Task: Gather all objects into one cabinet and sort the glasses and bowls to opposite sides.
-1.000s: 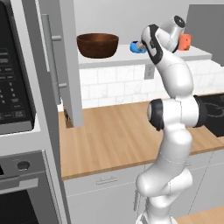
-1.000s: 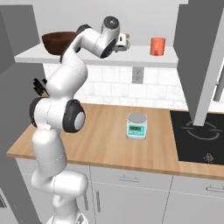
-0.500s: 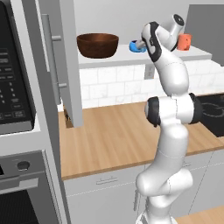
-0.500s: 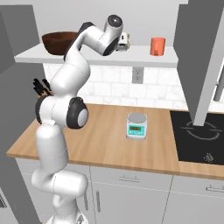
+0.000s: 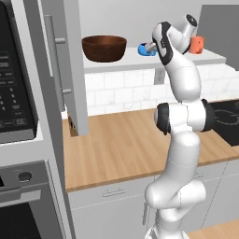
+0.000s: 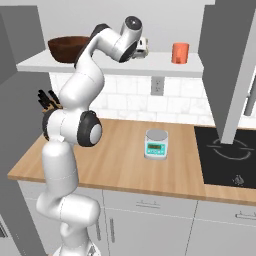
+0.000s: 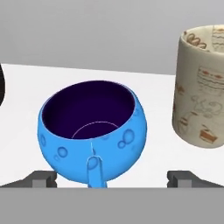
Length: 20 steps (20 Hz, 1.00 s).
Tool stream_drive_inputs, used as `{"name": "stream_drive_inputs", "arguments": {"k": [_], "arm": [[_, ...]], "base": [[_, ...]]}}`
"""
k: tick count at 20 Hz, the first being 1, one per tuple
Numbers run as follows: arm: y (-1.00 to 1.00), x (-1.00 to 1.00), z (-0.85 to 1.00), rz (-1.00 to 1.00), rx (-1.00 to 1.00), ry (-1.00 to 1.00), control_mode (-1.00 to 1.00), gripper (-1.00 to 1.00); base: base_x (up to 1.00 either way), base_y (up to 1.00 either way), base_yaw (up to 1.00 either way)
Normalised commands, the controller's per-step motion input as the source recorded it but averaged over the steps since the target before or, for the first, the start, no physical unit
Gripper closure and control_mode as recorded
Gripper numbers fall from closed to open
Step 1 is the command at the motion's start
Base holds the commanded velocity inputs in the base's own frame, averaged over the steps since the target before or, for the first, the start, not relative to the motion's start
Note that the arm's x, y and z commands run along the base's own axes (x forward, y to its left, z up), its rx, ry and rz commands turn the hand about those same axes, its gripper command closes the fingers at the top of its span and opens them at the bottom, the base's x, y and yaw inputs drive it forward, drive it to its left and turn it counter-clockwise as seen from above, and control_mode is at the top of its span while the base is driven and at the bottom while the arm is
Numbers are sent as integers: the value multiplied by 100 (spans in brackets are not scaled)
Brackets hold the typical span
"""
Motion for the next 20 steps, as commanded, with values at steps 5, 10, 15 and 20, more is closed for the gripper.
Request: {"name": "stream_drive_inputs", "arguments": {"k": [5,10,15,20], "arm": [[9,0,-8,1,0,0,-100,-100],[7,0,-8,0,0,0,-100,100],[0,0,-7,0,0,0,-100,100],[-5,-6,-4,0,0,0,-100,100]], "base": [[0,0,0],[0,0,0],[0,0,0],[0,0,0]]}}
